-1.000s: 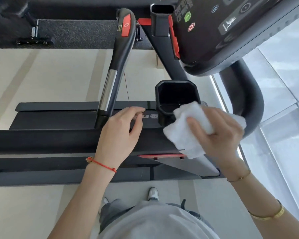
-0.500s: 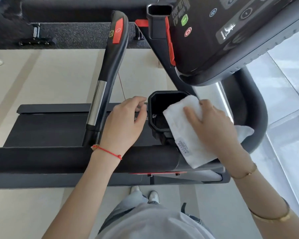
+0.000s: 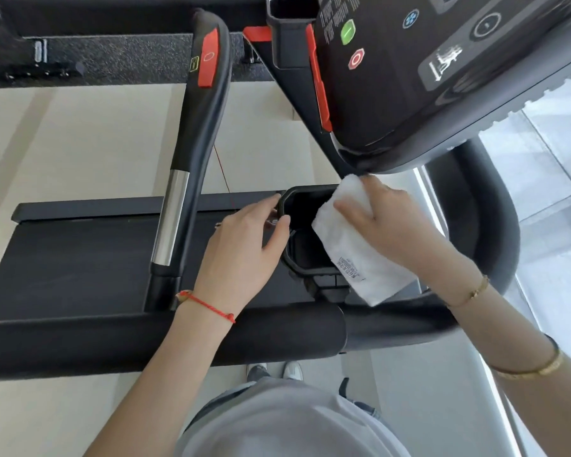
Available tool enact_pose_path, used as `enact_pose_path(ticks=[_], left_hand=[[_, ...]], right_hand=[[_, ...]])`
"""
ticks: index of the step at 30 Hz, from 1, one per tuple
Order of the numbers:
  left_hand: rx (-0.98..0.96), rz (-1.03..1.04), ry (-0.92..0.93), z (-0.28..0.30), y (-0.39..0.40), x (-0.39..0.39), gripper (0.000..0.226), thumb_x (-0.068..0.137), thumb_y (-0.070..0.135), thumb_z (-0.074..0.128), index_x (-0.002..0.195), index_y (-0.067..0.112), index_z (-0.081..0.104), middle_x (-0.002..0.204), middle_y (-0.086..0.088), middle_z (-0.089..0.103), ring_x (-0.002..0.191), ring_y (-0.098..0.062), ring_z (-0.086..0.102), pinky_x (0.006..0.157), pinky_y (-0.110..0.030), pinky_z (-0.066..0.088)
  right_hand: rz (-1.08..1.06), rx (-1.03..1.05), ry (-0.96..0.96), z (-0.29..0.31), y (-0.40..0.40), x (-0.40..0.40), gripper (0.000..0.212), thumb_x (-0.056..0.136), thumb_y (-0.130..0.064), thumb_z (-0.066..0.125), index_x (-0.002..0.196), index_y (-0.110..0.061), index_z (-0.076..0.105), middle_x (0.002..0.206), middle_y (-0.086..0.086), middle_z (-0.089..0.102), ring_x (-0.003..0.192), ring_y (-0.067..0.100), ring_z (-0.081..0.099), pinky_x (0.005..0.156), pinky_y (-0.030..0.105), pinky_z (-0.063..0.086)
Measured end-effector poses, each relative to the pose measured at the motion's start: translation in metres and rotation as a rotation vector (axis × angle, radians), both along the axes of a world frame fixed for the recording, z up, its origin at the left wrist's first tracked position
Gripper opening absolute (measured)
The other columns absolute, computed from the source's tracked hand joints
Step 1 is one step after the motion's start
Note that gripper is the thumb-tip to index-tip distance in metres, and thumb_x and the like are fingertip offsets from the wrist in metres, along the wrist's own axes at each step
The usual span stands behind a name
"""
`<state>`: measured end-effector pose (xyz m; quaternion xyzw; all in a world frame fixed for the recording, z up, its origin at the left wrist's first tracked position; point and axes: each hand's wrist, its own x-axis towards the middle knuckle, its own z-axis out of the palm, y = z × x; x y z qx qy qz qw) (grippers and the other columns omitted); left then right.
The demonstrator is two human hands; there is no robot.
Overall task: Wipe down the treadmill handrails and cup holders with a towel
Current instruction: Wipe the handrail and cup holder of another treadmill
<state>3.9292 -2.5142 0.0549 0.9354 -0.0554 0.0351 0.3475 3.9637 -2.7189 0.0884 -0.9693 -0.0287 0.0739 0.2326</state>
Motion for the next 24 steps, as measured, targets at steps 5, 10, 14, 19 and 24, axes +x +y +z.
enact_pose_path(ticks=[5,10,14,19,24], left_hand=[[-0.016,0.004,0.003,-0.001,0.001,-0.001,0.046,0.100,0.043,0.042,0.140,0.024,0.054,0.118,0.007,0.068,0.105,-0.011,0.065,0.089,-0.040,0.055],[-0.017,0.014,0.003,0.000,0.001,-0.003,0.044,0.100,0.037,0.047,0.141,0.021,0.055,0.118,0.004,0.069,0.105,-0.012,0.065,0.092,-0.041,0.054],[-0.021,0.020,0.008,-0.002,0.000,-0.003,0.043,0.101,0.035,0.049,0.141,0.021,0.054,0.118,0.003,0.069,0.106,-0.014,0.065,0.092,-0.042,0.054],[-0.017,0.017,0.005,-0.004,0.001,-0.004,0.043,0.102,0.035,0.048,0.142,0.021,0.053,0.116,0.002,0.068,0.105,-0.016,0.065,0.090,-0.043,0.054],[-0.028,0.009,-0.001,-0.004,-0.001,-0.003,0.048,0.097,0.041,0.040,0.139,0.023,0.055,0.110,0.005,0.069,0.100,-0.016,0.065,0.086,-0.042,0.055]], right_hand=[[-0.099,-0.051,-0.045,-0.007,-0.004,-0.032,0.072,0.083,-0.061,0.059,0.132,-0.017,0.031,0.127,0.002,0.043,0.105,0.031,0.057,0.074,0.032,0.034],[-0.118,-0.060,-0.120,-0.012,0.001,-0.030,0.064,0.087,-0.049,0.062,0.132,-0.013,0.036,0.115,0.007,0.058,0.103,0.031,0.056,0.073,0.032,0.033],[0.026,-0.106,-0.149,-0.013,0.002,-0.010,0.051,0.094,-0.037,0.058,0.131,-0.007,0.037,0.113,0.013,0.055,0.098,0.035,0.056,0.071,0.032,0.032],[0.219,-0.180,-0.119,-0.011,-0.002,0.014,0.040,0.099,-0.032,0.048,0.126,-0.004,0.039,0.114,0.016,0.056,0.091,0.035,0.054,0.069,0.031,0.025],[0.307,-0.294,-0.205,-0.013,-0.002,0.022,0.035,0.100,-0.033,0.042,0.123,-0.007,0.042,0.110,0.015,0.060,0.089,0.039,0.058,0.067,0.035,0.030]])
